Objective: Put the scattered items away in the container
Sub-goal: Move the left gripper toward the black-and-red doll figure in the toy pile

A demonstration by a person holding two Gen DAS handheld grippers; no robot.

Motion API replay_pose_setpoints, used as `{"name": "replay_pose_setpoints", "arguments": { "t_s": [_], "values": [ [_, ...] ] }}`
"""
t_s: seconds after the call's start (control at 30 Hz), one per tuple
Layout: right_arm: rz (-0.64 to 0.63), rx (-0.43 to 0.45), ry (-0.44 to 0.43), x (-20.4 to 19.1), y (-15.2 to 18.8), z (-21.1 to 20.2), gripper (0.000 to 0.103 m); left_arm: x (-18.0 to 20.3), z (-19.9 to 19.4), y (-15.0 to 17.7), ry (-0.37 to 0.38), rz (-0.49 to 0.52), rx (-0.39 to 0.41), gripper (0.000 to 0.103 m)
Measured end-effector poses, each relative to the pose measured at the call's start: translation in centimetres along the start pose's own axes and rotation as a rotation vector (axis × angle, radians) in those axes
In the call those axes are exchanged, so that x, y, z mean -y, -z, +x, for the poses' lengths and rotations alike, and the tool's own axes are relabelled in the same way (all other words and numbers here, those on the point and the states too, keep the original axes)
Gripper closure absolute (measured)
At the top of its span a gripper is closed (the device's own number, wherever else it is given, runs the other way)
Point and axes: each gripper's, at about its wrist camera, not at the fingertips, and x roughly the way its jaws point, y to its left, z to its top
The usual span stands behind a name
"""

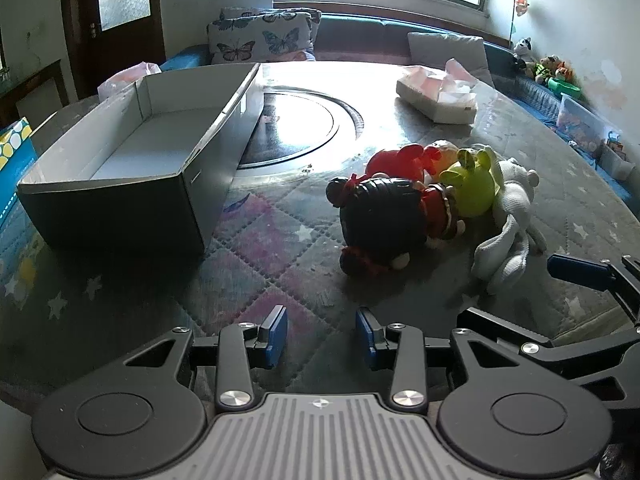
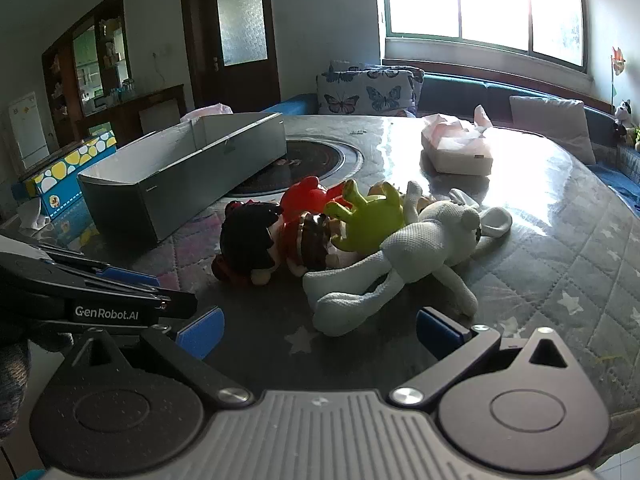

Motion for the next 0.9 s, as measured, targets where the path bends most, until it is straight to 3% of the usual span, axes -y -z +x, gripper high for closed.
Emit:
{"name": "replay_pose_setpoints", "arguments": {
  "t_s": [0.9],
  "values": [
    [0.008,-0.012,-0.001,0.01,-0.13,0.25,0.0,0.02,0.16,0.04,-0.007,-0.005,-0.008,0.063]
  ]
}}
